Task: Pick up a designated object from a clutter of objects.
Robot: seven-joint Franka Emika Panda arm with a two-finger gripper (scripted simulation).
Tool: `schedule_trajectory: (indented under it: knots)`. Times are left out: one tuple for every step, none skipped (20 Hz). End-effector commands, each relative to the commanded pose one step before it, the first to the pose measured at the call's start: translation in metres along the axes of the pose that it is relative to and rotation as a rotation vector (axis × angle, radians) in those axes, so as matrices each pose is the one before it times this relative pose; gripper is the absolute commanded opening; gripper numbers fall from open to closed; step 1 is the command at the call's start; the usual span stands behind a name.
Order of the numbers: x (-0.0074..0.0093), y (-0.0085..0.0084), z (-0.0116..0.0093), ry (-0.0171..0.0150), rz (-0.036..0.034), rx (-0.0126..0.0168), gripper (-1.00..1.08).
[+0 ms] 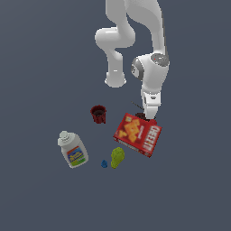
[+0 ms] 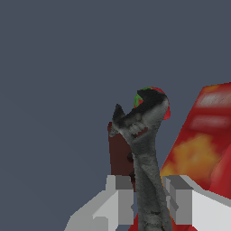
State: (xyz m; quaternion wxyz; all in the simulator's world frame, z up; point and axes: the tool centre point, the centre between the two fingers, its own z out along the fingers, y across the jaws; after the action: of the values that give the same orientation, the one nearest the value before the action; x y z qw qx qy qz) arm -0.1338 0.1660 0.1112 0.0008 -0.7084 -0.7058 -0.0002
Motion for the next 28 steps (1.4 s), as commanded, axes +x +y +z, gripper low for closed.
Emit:
schedule_trajectory:
  knots:
    - [-0.01094, 0.00398, -0.01640, 0.00210, 0.00049, -0.00015, -1.00]
    - [-0.00475, 0.00174, -0.00724, 0.00068, -0.00005, 0.00013, -1.00]
    - [-0.00484, 0.00178, -0.00741, 0.00068, -0.00005, 0.00011, -1.00]
    - [-0.00491, 0.00180, -0.00753, 0.00068, -0.00004, 0.00010, -1.00]
    - [-0.00501, 0.00184, -0.00769, 0.00068, -0.00004, 0.00009, -1.00]
    - [-0.00516, 0.00189, -0.00790, 0.00069, -0.00003, 0.00007, -1.00]
    - [-0.00530, 0.00195, -0.00812, 0.00049, -0.00001, 0.00004, -1.00]
    - [-0.00547, 0.00201, -0.00836, 0.00049, 0.00001, 0.00004, -1.00]
    - [-0.00555, 0.00206, -0.00854, 0.00000, 0.00000, 0.00000, -1.00]
    - [-0.00582, 0.00211, -0.00875, 0.00069, 0.00008, 0.00003, -1.00]
    - [-0.00570, 0.00211, -0.00872, 0.00000, 0.00000, 0.00000, -1.00]
    - [-0.00592, 0.00215, -0.00880, 0.00045, 0.00019, -0.00001, -1.00]
    - [-0.00580, 0.00215, -0.00879, 0.00000, 0.00000, 0.00000, -1.00]
    - [-0.00586, 0.00217, -0.00884, 0.00000, 0.00000, 0.00000, -1.00]
    - [-0.00614, 0.00223, -0.00894, 0.00003, 0.00048, -0.00007, -1.00]
    - [-0.00599, 0.00224, -0.00897, 0.00000, 0.00000, 0.00000, -1.00]
    - [-0.00620, 0.00229, -0.00905, -0.00040, 0.00056, -0.00009, -1.00]
    - [-0.00613, 0.00231, -0.00911, 0.00000, 0.00000, 0.00000, -1.00]
    - [-0.00627, 0.00237, -0.00919, -0.00050, 0.00047, -0.00007, -1.00]
    - [-0.00633, 0.00242, -0.00927, -0.00052, 0.00045, -0.00006, -1.00]
    - [-0.00637, 0.00247, -0.00935, -0.00038, 0.00030, -0.00004, -1.00]
    - [-0.00645, 0.00252, -0.00943, -0.00055, 0.00042, -0.00005, -1.00]
    - [-0.00650, 0.00258, -0.00951, -0.00039, 0.00029, -0.00003, -1.00]
    - [-0.00656, 0.00265, -0.00960, -0.00056, 0.00040, -0.00005, -1.00]
    - [-0.00661, 0.00272, -0.00967, -0.00056, 0.00039, -0.00004, -1.00]
    - [-0.00665, 0.00278, -0.00974, -0.00057, 0.00039, -0.00004, -1.00]
    - [-0.00653, 0.00279, -0.00956, -0.00041, 0.00027, -0.00003, -1.00]
    - [-0.00625, 0.00272, -0.00919, -0.00071, 0.00045, -0.00005, -1.00]
